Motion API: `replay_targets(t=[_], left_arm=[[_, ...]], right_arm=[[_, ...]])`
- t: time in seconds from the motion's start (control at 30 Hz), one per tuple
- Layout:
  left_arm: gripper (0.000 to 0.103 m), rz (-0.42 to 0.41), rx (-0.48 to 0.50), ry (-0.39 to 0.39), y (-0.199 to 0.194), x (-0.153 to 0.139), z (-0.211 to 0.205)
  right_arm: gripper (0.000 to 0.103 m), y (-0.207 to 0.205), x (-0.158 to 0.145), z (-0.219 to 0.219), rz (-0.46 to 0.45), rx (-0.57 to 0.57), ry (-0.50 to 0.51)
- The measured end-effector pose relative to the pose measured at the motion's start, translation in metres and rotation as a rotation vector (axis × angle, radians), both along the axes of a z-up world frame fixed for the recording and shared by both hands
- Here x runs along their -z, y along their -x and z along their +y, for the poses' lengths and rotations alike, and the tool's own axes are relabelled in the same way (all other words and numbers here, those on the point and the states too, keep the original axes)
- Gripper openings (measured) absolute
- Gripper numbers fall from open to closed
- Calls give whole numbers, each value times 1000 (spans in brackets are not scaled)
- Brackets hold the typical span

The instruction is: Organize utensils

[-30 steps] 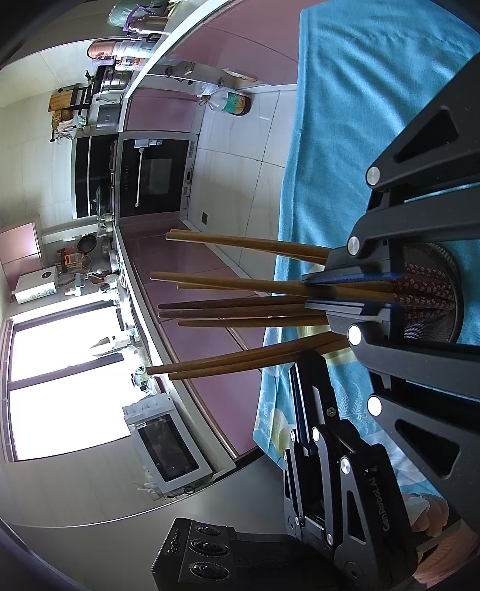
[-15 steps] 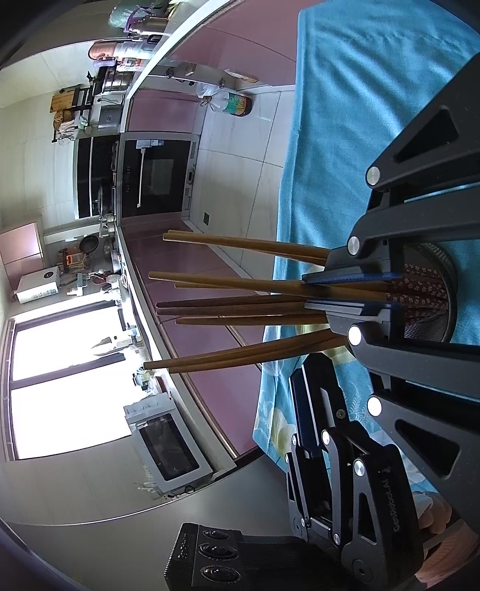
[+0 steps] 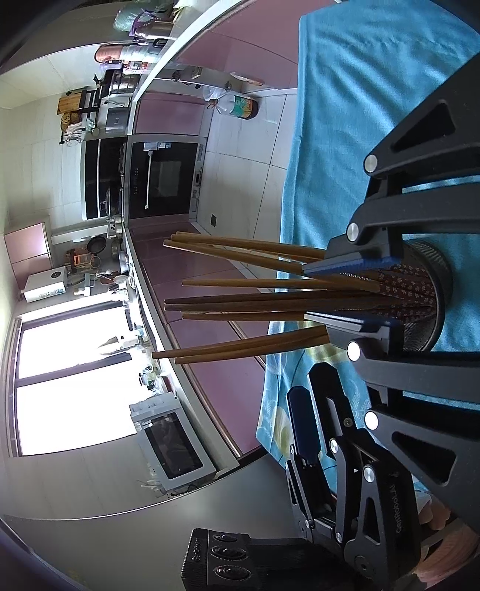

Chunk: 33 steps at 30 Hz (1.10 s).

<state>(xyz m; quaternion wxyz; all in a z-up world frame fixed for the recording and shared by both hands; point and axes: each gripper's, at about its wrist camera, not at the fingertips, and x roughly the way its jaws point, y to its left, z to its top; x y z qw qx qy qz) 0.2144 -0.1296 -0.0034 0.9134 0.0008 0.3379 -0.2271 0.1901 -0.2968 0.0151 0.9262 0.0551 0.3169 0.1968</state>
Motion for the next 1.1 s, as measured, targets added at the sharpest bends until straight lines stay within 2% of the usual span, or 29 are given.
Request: replay_targets(t=[0.37, 0.5, 0.6, 0.83, 0.97, 1.1], left_arm=[[59, -34, -20, 16, 21, 3, 8], [64, -45, -34, 18, 29, 3, 11], [69, -60, -50, 15, 35, 2, 14], [89, -121, -98, 0, 55, -3, 24], [97, -160, -127, 0, 67, -7, 33], [97, -198, -158, 9, 79, -10, 45]], right_arm=[[29, 14, -1, -7, -21, 31, 12], [40, 22, -2, -7, -35, 39, 21], [41, 26, -3, -8, -48, 50, 30], [50, 39, -4, -12, -71, 72, 36], [64, 51, -3, -9, -100, 78, 53], [83, 61, -3, -7, -139, 92, 71]])
